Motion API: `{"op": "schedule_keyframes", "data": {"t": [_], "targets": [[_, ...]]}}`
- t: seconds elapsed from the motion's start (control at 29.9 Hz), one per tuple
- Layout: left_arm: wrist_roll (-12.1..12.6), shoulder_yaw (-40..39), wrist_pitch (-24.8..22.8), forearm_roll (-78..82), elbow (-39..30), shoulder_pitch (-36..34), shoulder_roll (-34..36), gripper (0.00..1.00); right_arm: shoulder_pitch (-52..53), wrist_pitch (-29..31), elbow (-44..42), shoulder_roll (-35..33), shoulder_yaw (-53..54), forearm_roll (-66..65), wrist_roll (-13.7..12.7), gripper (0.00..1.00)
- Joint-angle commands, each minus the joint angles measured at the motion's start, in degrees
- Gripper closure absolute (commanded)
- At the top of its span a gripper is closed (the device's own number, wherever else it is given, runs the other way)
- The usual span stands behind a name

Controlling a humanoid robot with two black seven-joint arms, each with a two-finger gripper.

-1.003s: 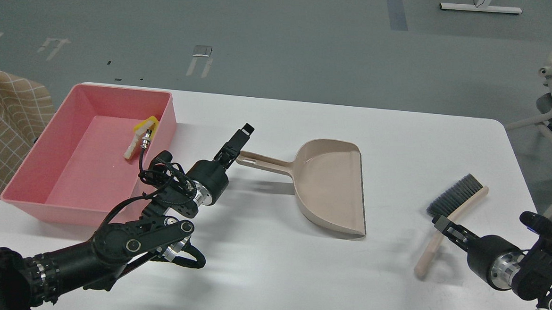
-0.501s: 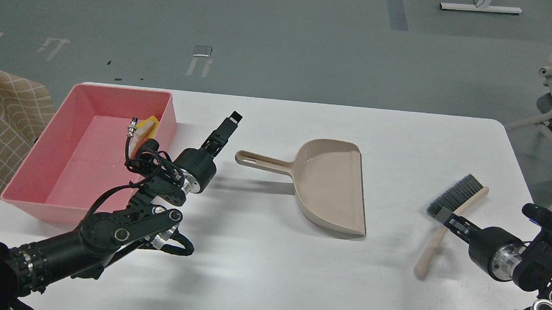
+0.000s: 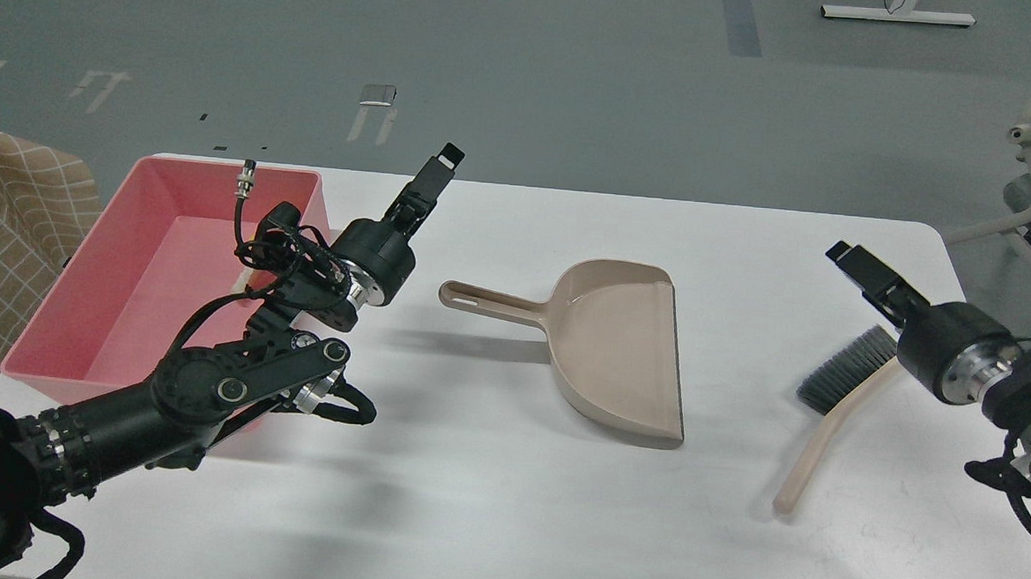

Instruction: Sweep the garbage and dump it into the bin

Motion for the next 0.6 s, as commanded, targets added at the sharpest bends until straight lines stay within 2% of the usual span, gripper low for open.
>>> {"op": "schedule_keyframes", "data": {"t": [0.0,0.1,0.27,0.4,0.57], "targets": [[-0.01,-1.23,0.00,-0.06,-0.73,-1.45,-0.08,0.02,5.13,-0.02,0.09,0.36,2.25,3.34,-0.02,0.04],[-1.76,-2.47,0.00,0.03,-1.52,-2.50,-0.17,0.02,8.56,-0.02,0.00,1.06,4.63,5.62,-0.02,0.04],[-7.20,-3.08,0.00,-0.06,-3.98,-4.52,-0.87,0.02,10.84,-0.02,0.09,4.75,6.39,13.60,-0.02,0.03],[-7.74,-4.92,0.00,-0.32,-6.53,-5.05,-2.02,0.02,11.20,-0.02,-0.09,5.10,6.48,20.30,0.07,0.04],[-7.83,-13.62,-9.09,-6.91,-8.03,-4.09,-5.09,0.02,11.29,-0.02,0.09,8.97,7.27,28.65,0.16,0.03]]}}
